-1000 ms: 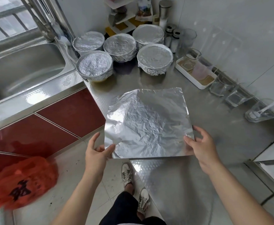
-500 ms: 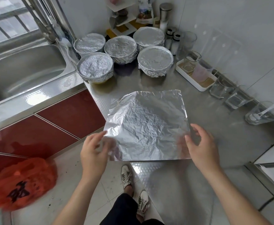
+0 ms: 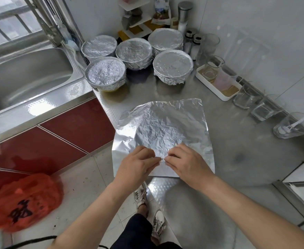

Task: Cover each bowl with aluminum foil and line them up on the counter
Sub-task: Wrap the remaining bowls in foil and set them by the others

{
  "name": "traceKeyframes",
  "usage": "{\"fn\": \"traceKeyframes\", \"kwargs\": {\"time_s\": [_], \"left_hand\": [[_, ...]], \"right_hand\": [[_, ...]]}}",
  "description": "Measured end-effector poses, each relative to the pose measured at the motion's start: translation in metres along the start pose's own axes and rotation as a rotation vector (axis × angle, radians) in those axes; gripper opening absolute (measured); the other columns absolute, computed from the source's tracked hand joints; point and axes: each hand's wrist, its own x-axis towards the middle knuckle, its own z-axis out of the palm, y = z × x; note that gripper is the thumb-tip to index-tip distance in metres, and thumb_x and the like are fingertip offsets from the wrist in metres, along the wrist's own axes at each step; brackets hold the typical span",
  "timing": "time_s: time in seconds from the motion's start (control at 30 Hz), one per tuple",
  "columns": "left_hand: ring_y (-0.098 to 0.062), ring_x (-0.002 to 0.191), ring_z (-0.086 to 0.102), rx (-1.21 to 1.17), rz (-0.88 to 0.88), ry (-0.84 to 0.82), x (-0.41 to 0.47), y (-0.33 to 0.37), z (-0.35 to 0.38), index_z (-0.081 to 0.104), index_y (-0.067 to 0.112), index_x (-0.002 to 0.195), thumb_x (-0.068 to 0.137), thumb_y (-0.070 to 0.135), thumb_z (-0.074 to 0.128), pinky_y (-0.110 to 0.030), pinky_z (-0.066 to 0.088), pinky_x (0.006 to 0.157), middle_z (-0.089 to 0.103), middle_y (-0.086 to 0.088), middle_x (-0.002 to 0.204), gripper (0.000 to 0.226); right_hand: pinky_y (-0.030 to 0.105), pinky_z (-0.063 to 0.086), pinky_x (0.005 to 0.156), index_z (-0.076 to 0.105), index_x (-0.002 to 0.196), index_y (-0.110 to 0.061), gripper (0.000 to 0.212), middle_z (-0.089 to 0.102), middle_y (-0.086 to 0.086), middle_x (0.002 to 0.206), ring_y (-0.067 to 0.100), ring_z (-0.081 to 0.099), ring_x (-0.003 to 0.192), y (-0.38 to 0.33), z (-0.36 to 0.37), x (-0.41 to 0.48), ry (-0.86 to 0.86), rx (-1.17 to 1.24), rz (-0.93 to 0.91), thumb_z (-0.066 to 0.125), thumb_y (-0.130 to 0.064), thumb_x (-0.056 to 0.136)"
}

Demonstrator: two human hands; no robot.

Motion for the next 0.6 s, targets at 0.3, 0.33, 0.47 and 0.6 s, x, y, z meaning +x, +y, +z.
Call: {"fn": "traceKeyframes", "kwargs": {"time_s": [0.3, 0.33, 0.47, 0.6], "left_hand": [[-0.016, 0.082, 0.059, 0.033, 0.119, -0.055, 0.006, -0.006, 0.002, 0.076, 0.015, 0.094, 0.092, 0.024, 0.064, -0.028, 0.051, 0.071, 0.066, 0.003, 0.089, 0.015], [-0.017, 0.083, 0.06, 0.047, 0.149, -0.066, 0.008, -0.006, 0.002, 0.075, 0.013, 0.093, 0.093, 0.021, 0.063, -0.028, 0.051, 0.073, 0.066, 0.002, 0.089, 0.014], [-0.021, 0.083, 0.061, 0.081, 0.236, -0.086, 0.014, -0.006, 0.004, 0.072, 0.008, 0.087, 0.095, 0.014, 0.059, -0.032, 0.051, 0.078, 0.065, -0.003, 0.088, 0.016], [-0.022, 0.087, 0.06, 0.091, 0.224, -0.097, 0.012, -0.008, 0.005, 0.071, 0.007, 0.091, 0.089, 0.01, 0.067, -0.031, 0.049, 0.083, 0.065, -0.005, 0.092, 0.006]], "right_hand": [[0.029, 0.041, 0.063, 0.066, 0.079, -0.011, 0.007, 0.06, 0.002, 0.081, 0.021, 0.052, 0.073, 0.002, 0.006, 0.003, 0.029, -0.087, -0.059, 0.071, -0.008, 0.083], [0.029, 0.038, 0.064, 0.065, 0.079, -0.012, 0.008, 0.059, 0.002, 0.08, 0.021, 0.051, 0.073, 0.002, 0.006, 0.004, 0.028, -0.107, -0.063, 0.07, -0.007, 0.084], [0.032, 0.038, 0.065, 0.061, 0.077, -0.012, 0.011, 0.056, 0.004, 0.079, 0.023, 0.049, 0.073, 0.001, 0.011, 0.004, 0.033, -0.169, -0.058, 0.067, -0.003, 0.081], [0.033, 0.041, 0.068, 0.06, 0.078, -0.013, 0.011, 0.056, 0.003, 0.08, 0.023, 0.05, 0.074, -0.002, 0.012, 0.004, 0.043, -0.177, -0.032, 0.067, -0.005, 0.082]]}}
